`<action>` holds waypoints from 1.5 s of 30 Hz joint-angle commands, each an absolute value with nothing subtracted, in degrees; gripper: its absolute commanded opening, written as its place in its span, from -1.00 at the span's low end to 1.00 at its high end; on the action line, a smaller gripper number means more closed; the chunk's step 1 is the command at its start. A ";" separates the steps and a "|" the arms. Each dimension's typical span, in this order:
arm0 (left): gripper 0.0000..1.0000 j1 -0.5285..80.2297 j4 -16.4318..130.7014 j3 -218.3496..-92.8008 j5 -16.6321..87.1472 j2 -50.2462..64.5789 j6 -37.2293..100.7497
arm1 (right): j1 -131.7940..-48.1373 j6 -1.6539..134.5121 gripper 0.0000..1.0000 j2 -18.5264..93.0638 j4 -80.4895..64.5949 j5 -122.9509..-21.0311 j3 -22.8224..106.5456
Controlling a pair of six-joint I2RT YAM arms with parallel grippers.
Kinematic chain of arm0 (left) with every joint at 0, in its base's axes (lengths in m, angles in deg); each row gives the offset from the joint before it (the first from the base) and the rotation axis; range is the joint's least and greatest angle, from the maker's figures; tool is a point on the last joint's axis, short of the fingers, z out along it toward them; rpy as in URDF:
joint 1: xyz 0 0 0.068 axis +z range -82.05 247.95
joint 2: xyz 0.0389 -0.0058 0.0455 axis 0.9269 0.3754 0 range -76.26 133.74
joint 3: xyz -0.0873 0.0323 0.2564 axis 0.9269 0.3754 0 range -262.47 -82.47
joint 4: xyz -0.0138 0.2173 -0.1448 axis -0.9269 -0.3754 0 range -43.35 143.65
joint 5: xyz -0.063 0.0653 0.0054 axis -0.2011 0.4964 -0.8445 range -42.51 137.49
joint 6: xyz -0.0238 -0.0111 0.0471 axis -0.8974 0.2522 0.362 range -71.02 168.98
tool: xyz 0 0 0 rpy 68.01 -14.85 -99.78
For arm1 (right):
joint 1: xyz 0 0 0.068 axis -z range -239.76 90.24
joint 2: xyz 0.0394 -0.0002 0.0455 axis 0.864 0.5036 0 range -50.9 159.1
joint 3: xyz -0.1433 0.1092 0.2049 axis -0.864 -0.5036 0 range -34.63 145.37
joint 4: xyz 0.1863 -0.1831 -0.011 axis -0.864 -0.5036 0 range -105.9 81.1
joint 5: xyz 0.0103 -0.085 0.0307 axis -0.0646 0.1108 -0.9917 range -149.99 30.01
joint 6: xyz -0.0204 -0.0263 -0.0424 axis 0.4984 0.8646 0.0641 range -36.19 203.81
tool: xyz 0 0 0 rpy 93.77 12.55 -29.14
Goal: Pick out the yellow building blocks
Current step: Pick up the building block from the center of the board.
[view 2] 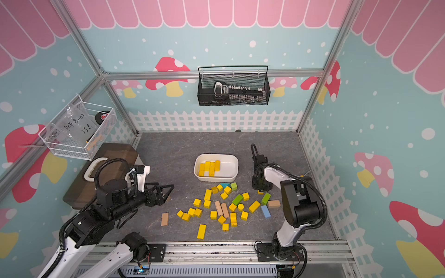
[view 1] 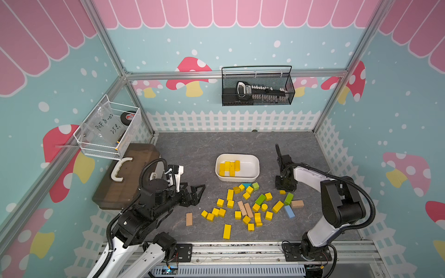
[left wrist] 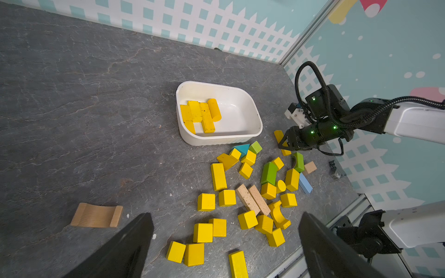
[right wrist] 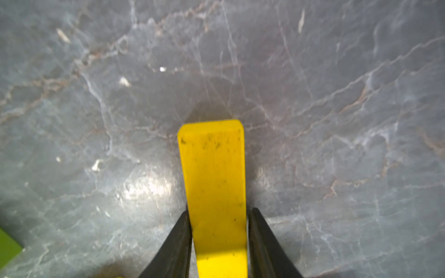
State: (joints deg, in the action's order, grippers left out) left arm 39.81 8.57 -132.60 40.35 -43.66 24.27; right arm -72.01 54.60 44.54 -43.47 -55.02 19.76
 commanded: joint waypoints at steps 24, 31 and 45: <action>0.98 40.26 9.97 -131.87 39.56 -44.14 24.11 | -77.74 51.61 -0.71 41.19 -49.60 -62.64 38.93; 0.98 40.26 9.94 -131.87 40.12 -44.19 24.06 | -86.40 49.84 -0.70 47.42 -50.99 -61.92 49.47; 0.98 40.42 9.78 -131.95 40.27 -43.74 24.20 | -91.71 48.97 -0.67 57.47 -50.29 -62.72 55.54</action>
